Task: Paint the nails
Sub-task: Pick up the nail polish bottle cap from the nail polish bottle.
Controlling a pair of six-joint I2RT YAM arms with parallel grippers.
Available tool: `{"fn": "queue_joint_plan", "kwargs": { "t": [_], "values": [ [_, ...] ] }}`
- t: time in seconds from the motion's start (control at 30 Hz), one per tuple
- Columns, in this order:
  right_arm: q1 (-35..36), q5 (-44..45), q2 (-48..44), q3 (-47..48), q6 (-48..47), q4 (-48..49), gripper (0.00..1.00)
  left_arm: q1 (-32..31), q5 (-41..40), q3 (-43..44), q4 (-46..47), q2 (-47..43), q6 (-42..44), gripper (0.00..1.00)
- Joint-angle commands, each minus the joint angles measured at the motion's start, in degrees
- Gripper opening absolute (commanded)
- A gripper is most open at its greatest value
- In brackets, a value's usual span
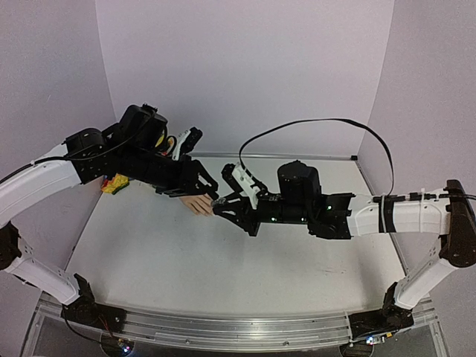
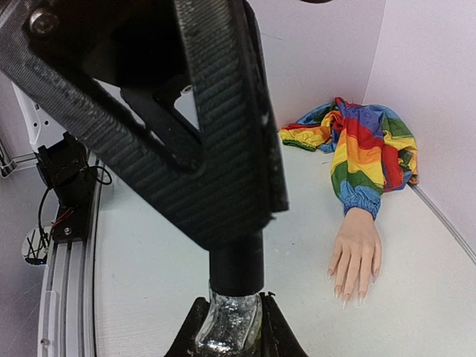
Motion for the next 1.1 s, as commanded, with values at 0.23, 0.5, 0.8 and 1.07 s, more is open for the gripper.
{"fn": "queue_joint_plan", "kwargs": {
  "t": [0.23,0.5,0.8,1.07],
  "values": [
    [-0.1,-0.23,-1.24,2.77,0.53,2.23,0.0,0.1,2.64,3.27,-0.36,1.85,1.7,0.33],
    [-0.11,-0.41,-1.33,2.69,0.6,2.16,0.0,0.1,1.98,3.83,-0.9,2.42,2.0,0.25],
    [-0.12,-0.52,-1.43,2.42,0.53,2.05,0.0,0.11,0.52,3.3,-0.91,0.74,1.72,0.31],
    [-0.04,-0.59,-1.15,2.51,0.68,2.06,0.0,0.11,0.48,3.08,-0.91,0.55,1.75,0.3]
  ]
}}
